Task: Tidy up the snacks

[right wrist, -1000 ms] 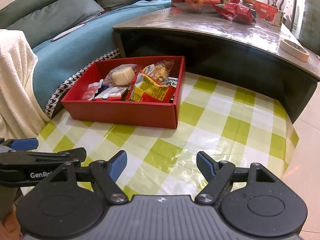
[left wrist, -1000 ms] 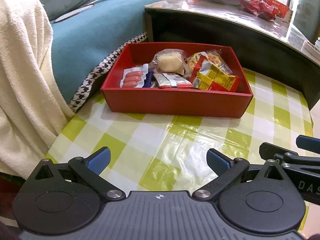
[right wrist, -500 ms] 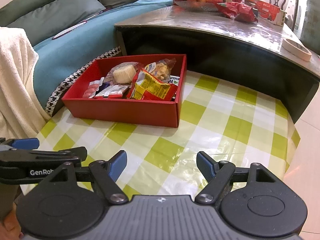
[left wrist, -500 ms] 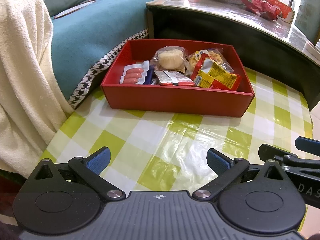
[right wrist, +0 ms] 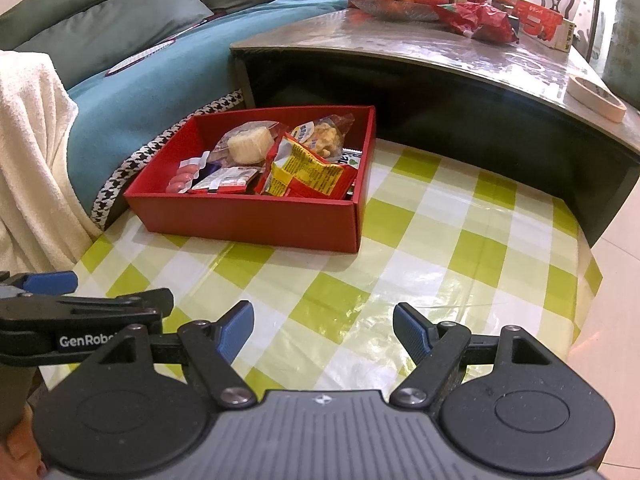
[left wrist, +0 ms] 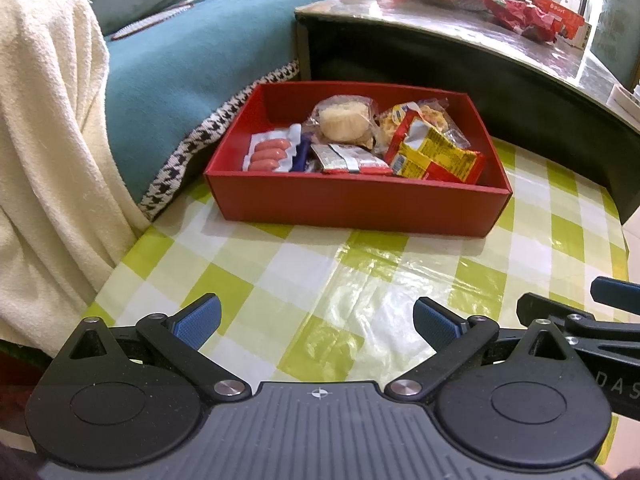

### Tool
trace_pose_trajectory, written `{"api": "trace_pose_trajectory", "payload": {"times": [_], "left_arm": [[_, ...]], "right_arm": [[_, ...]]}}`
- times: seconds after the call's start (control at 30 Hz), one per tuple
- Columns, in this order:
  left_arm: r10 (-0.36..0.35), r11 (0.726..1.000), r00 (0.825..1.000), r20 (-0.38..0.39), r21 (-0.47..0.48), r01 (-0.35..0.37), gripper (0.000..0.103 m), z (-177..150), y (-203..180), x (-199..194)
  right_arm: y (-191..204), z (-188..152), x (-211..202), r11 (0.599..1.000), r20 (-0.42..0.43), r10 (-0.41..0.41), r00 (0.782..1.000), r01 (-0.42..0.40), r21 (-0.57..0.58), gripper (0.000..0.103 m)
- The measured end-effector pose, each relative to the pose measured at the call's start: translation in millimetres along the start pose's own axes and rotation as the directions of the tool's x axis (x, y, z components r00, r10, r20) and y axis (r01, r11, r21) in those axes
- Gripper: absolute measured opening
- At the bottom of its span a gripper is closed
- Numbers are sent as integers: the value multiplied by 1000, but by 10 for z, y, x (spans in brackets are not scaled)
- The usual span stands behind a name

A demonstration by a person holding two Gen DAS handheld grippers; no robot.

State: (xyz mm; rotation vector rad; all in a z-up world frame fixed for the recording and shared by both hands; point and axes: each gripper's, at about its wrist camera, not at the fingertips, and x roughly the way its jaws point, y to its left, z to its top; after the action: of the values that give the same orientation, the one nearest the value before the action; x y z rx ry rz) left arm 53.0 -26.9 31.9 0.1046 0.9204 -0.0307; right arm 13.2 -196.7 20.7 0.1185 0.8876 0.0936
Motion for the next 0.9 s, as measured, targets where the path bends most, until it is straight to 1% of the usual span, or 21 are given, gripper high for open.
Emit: {"api": "trace_pose_trajectory", "payload": {"times": [0.2, 0.57, 0.9], "left_arm": [[22, 1000, 1000, 17, -19, -21, 103, 23, 24, -13], [38, 999, 999, 11, -28, -38, 103, 18, 25, -21], [34, 999, 999, 2, -26, -34, 103, 11, 33, -9]], "right_arm": [[-12, 4, -3, 1000, 3, -2, 1000, 2, 8, 79], [-74, 22, -26, 1000, 10, -3, 1000, 3, 23, 79], [-88, 22, -25, 1000, 8, -5, 1000, 5, 26, 79]]}}
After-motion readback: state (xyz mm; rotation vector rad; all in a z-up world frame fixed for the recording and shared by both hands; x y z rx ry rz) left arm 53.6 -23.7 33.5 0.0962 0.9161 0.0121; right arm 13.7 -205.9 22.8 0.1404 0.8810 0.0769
